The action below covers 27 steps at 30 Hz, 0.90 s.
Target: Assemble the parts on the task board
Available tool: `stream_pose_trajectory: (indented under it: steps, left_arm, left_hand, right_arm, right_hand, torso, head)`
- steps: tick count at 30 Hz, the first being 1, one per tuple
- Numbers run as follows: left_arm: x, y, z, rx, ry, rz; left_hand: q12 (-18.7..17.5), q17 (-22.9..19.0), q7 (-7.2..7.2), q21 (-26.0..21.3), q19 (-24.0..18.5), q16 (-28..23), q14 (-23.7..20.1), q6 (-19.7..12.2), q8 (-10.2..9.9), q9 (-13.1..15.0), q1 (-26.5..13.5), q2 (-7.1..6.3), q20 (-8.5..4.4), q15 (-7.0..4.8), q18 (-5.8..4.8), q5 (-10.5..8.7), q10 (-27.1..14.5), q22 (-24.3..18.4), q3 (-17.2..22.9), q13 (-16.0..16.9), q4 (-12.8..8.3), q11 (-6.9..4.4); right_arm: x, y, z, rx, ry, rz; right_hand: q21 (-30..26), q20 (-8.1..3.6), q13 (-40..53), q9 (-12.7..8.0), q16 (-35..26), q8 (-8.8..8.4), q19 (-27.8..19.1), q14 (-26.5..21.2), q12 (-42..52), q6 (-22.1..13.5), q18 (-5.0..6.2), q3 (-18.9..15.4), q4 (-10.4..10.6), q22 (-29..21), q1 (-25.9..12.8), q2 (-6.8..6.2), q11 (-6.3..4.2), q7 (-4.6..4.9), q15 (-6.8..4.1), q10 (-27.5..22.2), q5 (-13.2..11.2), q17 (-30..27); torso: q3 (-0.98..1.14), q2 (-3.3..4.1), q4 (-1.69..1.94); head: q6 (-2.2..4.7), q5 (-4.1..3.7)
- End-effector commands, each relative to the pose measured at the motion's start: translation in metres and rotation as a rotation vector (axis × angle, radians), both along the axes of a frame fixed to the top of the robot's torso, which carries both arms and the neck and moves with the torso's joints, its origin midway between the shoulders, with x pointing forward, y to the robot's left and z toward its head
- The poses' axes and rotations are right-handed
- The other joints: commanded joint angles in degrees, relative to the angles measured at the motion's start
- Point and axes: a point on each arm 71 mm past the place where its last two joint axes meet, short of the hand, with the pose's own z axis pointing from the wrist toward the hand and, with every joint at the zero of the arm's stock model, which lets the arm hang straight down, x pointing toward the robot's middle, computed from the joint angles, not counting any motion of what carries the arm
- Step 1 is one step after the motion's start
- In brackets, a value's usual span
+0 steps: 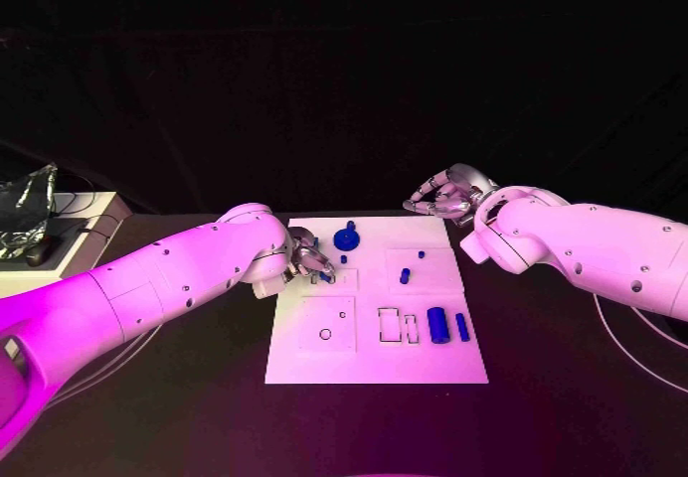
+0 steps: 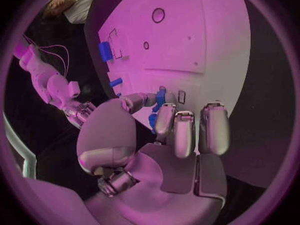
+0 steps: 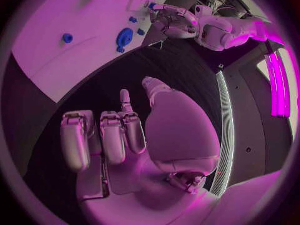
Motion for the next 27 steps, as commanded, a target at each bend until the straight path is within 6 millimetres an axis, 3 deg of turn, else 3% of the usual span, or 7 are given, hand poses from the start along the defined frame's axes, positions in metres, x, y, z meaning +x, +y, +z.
stream_pose_trajectory:
  steps: [1, 5, 27]
  left_arm:
    - [0.0012, -0.0027, 0.0001, 0.009, -0.033, 0.006]
    - [0.0005, -0.0053, -0.0023, 0.013, -0.029, -0.001]
    - [-0.0035, -0.0118, -0.0083, 0.068, -0.028, -0.047]
  left_hand:
    - [0.4, 15.1, -4.78, 0.3, 0.2, 0.2, 6.1, 5.3, 0.0, 0.8, 0.1, 0.89, -0.31, -0.49, -1.13, -0.41, 0.4, 0.8, 6.9, 0.1, -7.4, -0.14]
    - [0.5, 15.1, -4.84, 0.3, 0.2, 0.2, 6.1, 5.4, -0.1, 0.9, 0.0, 1.01, -0.33, -0.52, -1.14, -0.59, 0.5, 0.8, 6.5, 0.2, -7.3, -0.18]
    - [0.5, 15.1, -4.90, 0.3, 0.2, 0.2, 6.1, 5.5, -0.1, 1.0, 0.1, 1.12, -0.35, -0.56, -1.14, -0.71, 0.6, 0.8, 6.2, 0.3, -7.2, -0.23]
  right_arm:
    - [-0.0009, 0.0023, -0.0006, -0.012, 0.004, 0.021]
    - [-0.0012, 0.0029, -0.0006, -0.012, 0.005, 0.023]
    - [-0.0021, 0.0028, -0.0007, -0.012, 0.008, 0.025]
  right_hand:
    - [-0.2, -0.39, 12.9, 0.0, -0.3, 0.25, 4.2, 5.5, -0.4, -0.5, 0.06, -0.4, 0.0, 12.7, -0.4, 0.06, -0.28, -0.01, -0.16, 3.5, 0.2, 12.7]
    - [-0.2, -0.39, 12.9, 0.0, -0.3, 0.25, 4.2, 5.5, -0.4, -0.5, 0.06, -0.4, 0.0, 12.7, -0.4, 0.06, -0.28, -0.01, -0.16, 3.5, 0.2, 12.7]
    - [-0.2, -0.39, 12.9, 0.1, -0.3, 0.37, 4.2, 5.5, -0.4, -0.5, 0.06, -0.4, 0.0, 12.7, -0.5, 0.07, -0.29, -0.01, -0.17, 3.5, 0.4, 12.7]
  torso:
    - [0.01, 0.03, -0.10]
    - [0.10, 0.00, -0.09]
    - [0.07, -0.03, -0.02]
  head:
    - [-0.14, 0.04]
    - [-0.25, -0.04]
    - [-0.64, -0.25]
